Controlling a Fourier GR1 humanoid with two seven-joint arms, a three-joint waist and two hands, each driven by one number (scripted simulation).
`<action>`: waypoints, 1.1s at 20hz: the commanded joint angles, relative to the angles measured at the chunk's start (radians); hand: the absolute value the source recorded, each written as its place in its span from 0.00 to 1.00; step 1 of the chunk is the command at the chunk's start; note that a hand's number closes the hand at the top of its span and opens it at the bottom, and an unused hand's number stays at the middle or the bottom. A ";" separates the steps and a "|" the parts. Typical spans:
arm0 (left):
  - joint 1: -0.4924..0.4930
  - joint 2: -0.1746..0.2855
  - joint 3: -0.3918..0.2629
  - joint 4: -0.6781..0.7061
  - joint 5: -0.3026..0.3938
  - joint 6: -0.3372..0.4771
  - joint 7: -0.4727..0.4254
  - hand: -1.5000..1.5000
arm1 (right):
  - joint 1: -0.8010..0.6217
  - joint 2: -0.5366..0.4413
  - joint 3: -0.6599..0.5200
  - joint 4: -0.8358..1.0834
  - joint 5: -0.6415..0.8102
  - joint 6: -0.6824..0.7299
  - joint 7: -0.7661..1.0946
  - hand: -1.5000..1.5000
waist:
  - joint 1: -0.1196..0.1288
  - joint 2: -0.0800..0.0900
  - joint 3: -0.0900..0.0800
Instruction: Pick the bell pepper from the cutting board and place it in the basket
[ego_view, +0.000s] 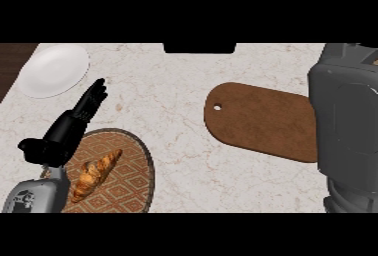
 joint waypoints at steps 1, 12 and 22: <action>0.014 -0.006 -0.006 0.024 0.004 -0.014 -0.030 0.50 | -0.082 -0.049 -0.062 0.148 0.012 -0.021 0.017 1.00 | 0.006 0.003 0.000; 0.007 0.014 0.017 0.043 0.009 -0.025 -0.068 0.50 | -0.155 -0.258 -0.246 0.474 0.049 -0.304 -0.141 1.00 | 0.016 0.010 0.000; 0.039 -0.025 -0.027 -0.014 -0.041 0.018 -0.053 0.50 | -0.116 -0.446 -0.360 0.666 -0.054 -0.366 -0.313 1.00 | 0.008 0.004 0.001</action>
